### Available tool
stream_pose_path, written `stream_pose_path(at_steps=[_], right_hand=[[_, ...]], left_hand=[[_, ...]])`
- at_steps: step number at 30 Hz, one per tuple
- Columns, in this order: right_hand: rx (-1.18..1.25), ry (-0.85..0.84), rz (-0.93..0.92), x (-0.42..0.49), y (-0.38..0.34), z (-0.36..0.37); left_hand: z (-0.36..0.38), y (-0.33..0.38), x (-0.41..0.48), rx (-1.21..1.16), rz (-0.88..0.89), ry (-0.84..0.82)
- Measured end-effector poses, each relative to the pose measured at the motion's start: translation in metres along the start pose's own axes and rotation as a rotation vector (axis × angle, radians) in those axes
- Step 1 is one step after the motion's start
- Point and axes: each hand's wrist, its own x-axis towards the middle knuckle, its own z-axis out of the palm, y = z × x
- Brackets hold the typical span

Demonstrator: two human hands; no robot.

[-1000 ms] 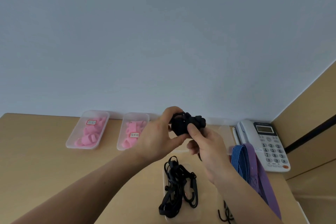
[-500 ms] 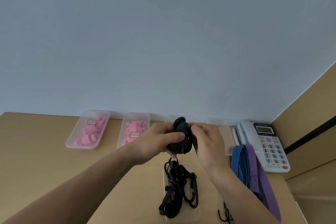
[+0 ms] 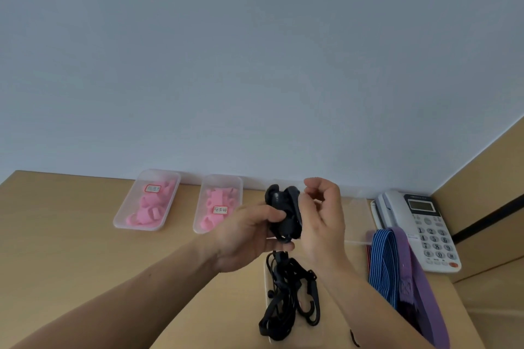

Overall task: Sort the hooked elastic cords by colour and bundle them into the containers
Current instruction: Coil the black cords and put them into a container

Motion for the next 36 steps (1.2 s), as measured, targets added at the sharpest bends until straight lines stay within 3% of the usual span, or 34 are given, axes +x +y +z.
stream_pose_path(at_steps=[3,6,10,18,23,26,30,36], right_hand=[[-0.19,0.079,-0.087,-0.001,0.004,-0.003],[-0.361,0.005,-0.162,-0.003,0.002,-0.002],[-0.389,-0.054,-0.191,-0.01,-0.002,0.003],[-0.3,-0.289,0.023,-0.01,-0.021,0.01],[-0.123,-0.171,0.12,-0.014,-0.024,0.021],[-0.07,-0.149,0.114,-0.02,-0.024,0.031],[-0.215,-0.207,0.039,-0.028,-0.025,0.041],[-0.319,-0.107,-0.015,-0.039,-0.023,0.051]], left_hand=[[-0.005,0.002,0.0,-0.056,0.025,0.01],[-0.007,0.006,-0.002,-0.086,0.046,-0.024],[-0.012,0.01,-0.004,-0.105,0.073,-0.016],[-0.03,0.018,-0.013,-0.131,0.015,-0.033],[-0.03,0.02,-0.025,-0.083,-0.015,-0.108],[-0.038,0.024,-0.025,-0.131,-0.04,-0.064],[-0.046,0.024,-0.026,-0.239,-0.006,0.009],[-0.052,0.023,-0.027,-0.344,0.024,0.045]])
